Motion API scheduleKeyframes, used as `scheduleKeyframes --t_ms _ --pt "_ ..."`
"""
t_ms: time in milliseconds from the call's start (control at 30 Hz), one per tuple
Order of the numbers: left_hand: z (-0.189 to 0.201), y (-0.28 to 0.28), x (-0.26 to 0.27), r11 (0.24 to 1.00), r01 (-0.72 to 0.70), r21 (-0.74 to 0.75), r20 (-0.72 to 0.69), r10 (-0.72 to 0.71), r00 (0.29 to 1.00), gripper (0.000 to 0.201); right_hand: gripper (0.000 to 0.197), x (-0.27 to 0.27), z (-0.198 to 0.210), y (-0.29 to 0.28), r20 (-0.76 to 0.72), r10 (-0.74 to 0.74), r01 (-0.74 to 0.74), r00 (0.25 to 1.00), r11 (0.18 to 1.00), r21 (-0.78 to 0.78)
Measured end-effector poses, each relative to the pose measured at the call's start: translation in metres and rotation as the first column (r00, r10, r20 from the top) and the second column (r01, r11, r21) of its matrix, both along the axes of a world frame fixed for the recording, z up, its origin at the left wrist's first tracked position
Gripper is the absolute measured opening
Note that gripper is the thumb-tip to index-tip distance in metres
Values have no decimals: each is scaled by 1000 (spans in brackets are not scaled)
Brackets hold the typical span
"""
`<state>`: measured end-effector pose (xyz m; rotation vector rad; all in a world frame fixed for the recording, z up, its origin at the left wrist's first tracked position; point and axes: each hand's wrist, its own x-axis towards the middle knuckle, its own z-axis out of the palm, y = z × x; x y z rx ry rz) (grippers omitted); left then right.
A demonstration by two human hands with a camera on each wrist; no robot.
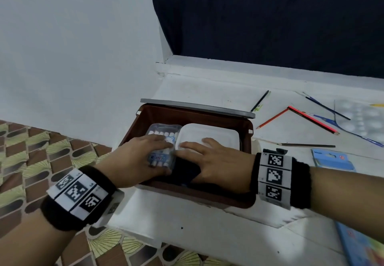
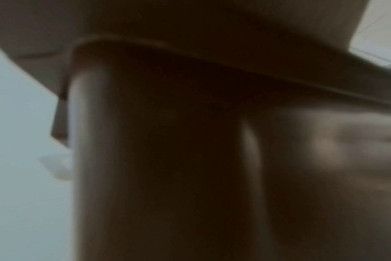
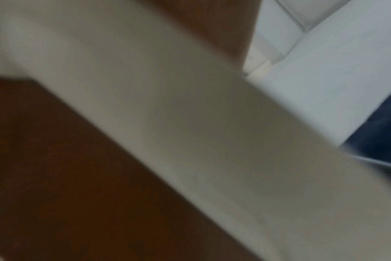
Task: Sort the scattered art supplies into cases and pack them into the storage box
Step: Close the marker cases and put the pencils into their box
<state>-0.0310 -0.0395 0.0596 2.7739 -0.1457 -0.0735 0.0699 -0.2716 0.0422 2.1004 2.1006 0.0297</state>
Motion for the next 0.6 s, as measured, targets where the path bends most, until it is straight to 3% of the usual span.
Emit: scheduleKeyframes --t_ms 167,233,333,433,600 --pt "-5 -2 -4 998 -46 -48 45 48 998 68 8 -1 -14 8 70 9 -12 998 999 36" --pt "-6 -3 -4 995 -51 -82 70 56 996 65 9 -1 -16 10 79 -13 10 997 999 34" --pt "-5 -5 -4 991 -81 -106 55 87 995 63 4 1 -12 8 -9 29 -28 1000 997 78" --pt "-5 -6 -7 991 -83 -103 72 91 993 60 16 -1 -5 4 -43 67 -62 997 993 104" --pt "-3 -10 -18 983 -47 -175 152 74 986 52 26 0 3 -1 -59 -6 10 998 998 69"
